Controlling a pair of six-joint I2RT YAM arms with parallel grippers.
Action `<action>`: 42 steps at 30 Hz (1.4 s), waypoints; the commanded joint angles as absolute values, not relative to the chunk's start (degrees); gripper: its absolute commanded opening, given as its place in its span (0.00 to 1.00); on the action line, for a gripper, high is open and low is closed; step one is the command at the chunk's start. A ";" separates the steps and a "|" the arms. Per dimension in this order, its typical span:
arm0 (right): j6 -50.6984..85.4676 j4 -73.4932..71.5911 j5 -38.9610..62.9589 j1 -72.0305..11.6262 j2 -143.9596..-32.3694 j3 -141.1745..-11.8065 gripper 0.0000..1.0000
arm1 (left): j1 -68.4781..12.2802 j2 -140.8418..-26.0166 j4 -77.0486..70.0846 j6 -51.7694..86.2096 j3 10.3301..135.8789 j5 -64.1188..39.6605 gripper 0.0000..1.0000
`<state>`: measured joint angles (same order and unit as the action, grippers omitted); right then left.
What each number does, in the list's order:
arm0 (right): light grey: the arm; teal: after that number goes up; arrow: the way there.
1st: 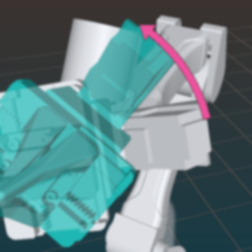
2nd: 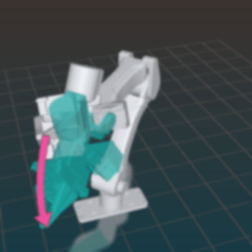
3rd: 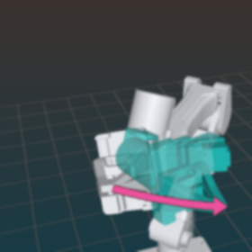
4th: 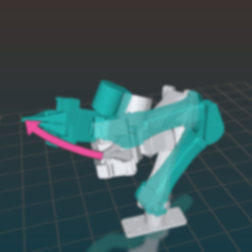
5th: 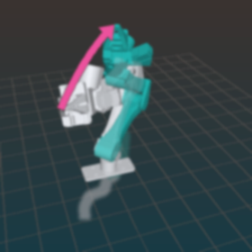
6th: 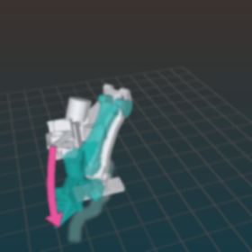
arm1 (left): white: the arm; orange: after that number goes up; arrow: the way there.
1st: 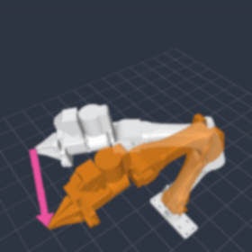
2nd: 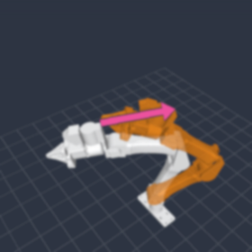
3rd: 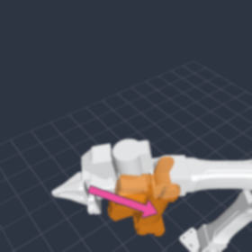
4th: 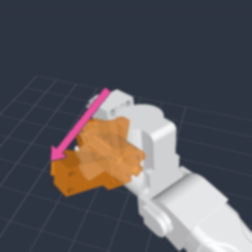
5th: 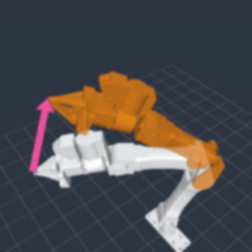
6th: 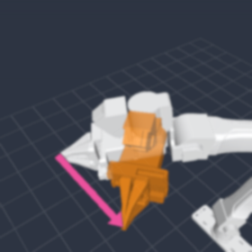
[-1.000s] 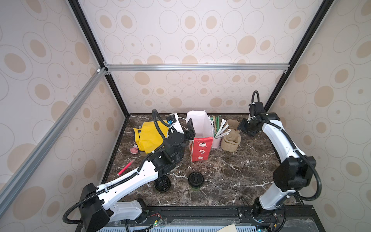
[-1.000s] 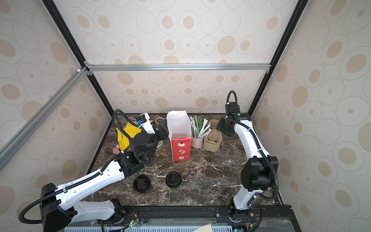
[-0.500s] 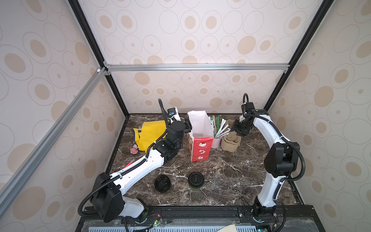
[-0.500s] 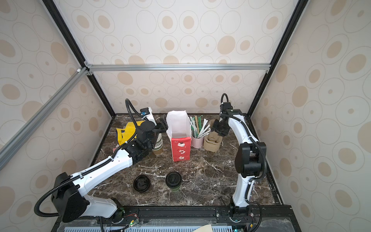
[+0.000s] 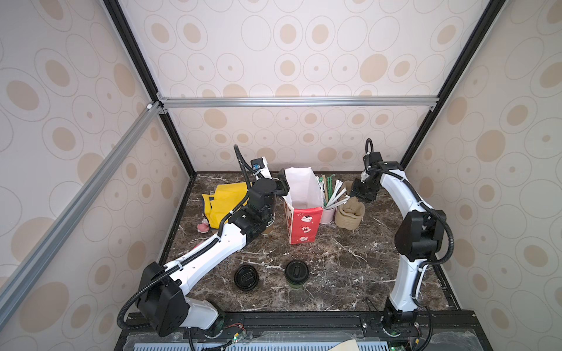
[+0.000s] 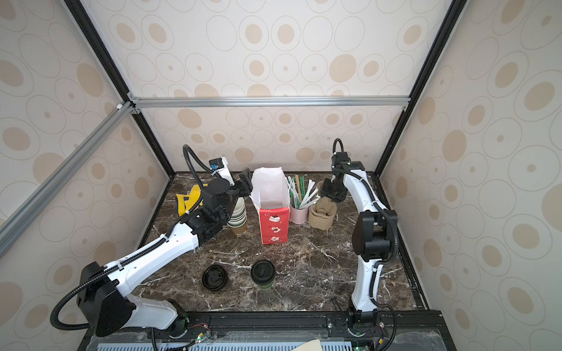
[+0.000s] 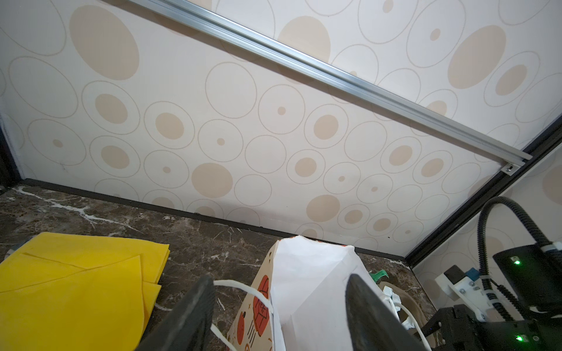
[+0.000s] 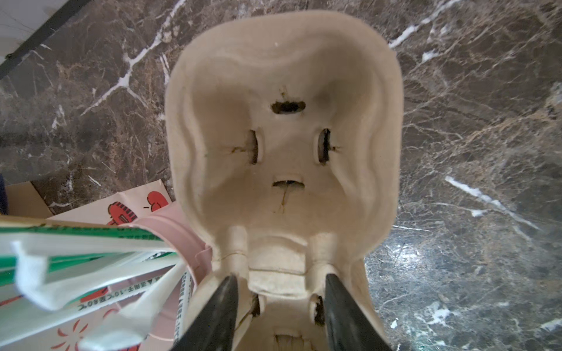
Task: Pack a coffee takeout order
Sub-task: Pick up the cup tray from the cup tray.
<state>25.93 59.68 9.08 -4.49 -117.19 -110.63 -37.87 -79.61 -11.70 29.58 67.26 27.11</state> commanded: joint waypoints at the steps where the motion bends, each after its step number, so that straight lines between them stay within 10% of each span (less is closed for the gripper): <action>1: 24.26 62.71 8.81 -4.49 -118.40 -112.74 0.48 | -37.15 -78.87 -11.44 29.18 69.96 26.95 0.68; 42: 20.82 73.40 2.02 -5.08 -121.16 -122.95 0.31 | -35.15 -78.43 -3.52 33.36 72.99 24.87 0.66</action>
<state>21.15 70.04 2.15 -5.43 -123.74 -121.03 -35.77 -79.29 -5.48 31.14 69.47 25.52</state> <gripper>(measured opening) 0.313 0.665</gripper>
